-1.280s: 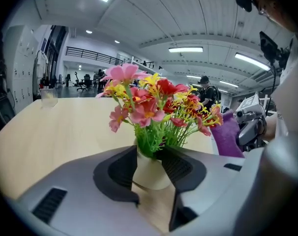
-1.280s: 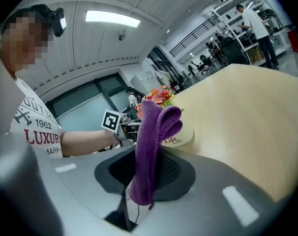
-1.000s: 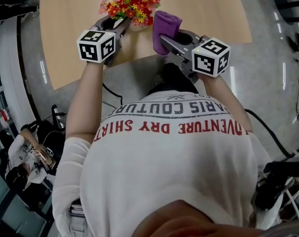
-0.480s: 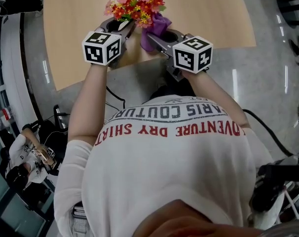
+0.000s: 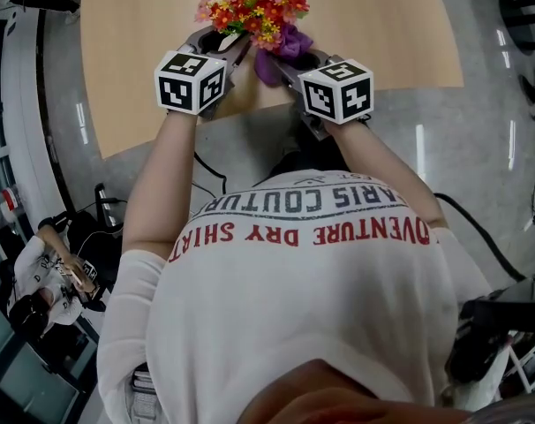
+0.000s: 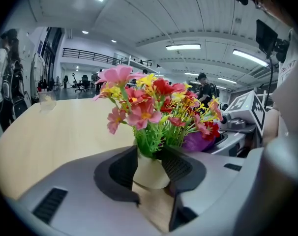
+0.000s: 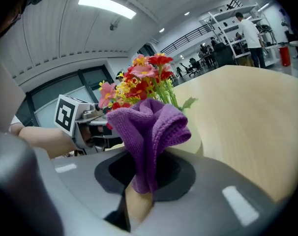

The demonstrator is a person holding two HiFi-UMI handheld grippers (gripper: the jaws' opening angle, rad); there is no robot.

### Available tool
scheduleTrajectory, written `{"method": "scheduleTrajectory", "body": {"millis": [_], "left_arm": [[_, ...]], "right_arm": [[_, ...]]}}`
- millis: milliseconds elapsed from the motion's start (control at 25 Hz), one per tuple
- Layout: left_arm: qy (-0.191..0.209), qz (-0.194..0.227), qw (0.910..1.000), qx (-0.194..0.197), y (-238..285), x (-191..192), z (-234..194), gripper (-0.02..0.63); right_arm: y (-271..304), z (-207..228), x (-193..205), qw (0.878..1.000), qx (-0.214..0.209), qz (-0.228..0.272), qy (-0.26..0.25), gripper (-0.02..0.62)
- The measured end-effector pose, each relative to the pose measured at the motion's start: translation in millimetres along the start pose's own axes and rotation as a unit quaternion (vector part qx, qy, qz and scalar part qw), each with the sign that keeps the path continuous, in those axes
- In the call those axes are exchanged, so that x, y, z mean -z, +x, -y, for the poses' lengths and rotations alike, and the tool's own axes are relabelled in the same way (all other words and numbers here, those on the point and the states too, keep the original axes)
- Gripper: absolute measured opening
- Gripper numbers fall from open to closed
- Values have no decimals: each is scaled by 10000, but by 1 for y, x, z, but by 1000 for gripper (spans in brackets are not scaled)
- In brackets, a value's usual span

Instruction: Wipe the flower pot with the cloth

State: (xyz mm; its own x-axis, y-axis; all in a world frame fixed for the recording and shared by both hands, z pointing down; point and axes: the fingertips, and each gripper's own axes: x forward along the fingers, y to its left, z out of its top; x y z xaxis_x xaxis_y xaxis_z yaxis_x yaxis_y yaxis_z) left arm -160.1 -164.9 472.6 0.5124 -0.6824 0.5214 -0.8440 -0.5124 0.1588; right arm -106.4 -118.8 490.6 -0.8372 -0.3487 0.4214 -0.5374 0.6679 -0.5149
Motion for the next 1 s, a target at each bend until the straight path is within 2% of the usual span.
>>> {"method": "scheduleTrajectory", "body": {"millis": [320, 440, 720, 1000], "left_arm": [[2, -9, 10000, 33, -1, -1, 0, 152], [-17, -26, 10000, 52, 2, -1, 1, 152], [-25, 5, 10000, 58, 0, 1, 0, 152], [-3, -23, 10000, 11, -2, -5, 4, 152]], "right_arm": [[7, 15, 20, 9968, 387, -694, -79, 69], [4, 24, 27, 9957, 408, -827, 16, 69], [-20, 19, 17, 9995, 112, -280, -74, 69], [-66, 22, -32, 9981, 72, 555, 254, 69]]}}
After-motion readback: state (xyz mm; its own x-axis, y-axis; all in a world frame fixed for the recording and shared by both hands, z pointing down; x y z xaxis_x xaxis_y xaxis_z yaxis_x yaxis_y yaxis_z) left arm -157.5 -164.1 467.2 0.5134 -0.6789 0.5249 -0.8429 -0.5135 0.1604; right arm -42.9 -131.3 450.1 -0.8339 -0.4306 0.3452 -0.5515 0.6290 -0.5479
